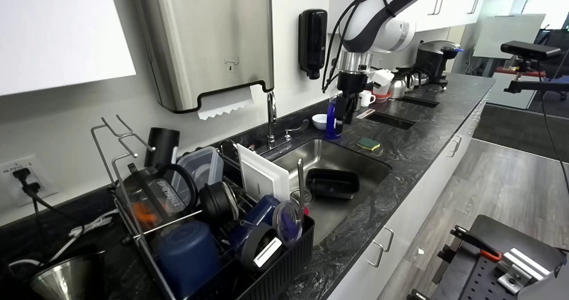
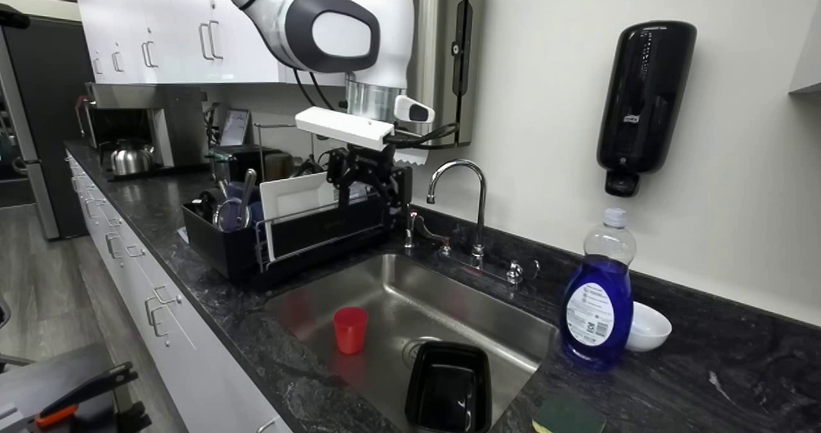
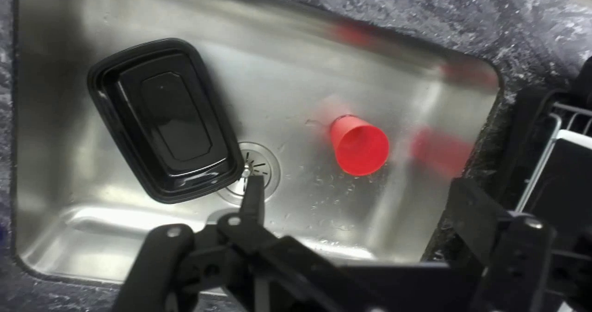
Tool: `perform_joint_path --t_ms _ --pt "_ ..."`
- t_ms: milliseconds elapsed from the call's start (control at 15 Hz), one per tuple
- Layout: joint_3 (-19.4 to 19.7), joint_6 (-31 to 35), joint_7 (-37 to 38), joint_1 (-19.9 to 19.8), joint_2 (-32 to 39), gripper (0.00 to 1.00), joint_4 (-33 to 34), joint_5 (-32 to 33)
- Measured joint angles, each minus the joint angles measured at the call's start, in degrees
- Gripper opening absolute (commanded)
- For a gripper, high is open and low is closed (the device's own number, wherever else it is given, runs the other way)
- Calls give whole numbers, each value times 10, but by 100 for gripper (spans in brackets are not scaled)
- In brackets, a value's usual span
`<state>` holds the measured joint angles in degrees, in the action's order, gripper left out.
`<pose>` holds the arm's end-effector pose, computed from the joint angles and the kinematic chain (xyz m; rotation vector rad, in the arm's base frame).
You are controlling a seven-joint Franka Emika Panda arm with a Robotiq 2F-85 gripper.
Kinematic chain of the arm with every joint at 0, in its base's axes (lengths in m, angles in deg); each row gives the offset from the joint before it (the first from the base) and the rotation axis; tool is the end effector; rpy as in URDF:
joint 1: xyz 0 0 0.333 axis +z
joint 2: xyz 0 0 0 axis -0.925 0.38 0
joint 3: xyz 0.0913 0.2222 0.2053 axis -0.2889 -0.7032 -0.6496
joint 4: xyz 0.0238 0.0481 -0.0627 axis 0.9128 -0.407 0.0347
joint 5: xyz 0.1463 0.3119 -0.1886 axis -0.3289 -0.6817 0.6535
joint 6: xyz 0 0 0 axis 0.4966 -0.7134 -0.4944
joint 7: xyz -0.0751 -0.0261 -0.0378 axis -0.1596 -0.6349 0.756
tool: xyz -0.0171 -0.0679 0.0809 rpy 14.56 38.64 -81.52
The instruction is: Open the tap and close it
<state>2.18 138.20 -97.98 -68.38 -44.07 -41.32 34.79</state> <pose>0.5482 -0.0475 0.3587 -2.9776 -0.5454 -0.0149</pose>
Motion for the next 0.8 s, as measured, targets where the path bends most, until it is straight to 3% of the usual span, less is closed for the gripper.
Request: perform_joint_path --t_ms 333,800 --pt "0 -4 13 -22 83 100 114 12" --pt "-2 -8 17 -22 93 100 126 12"
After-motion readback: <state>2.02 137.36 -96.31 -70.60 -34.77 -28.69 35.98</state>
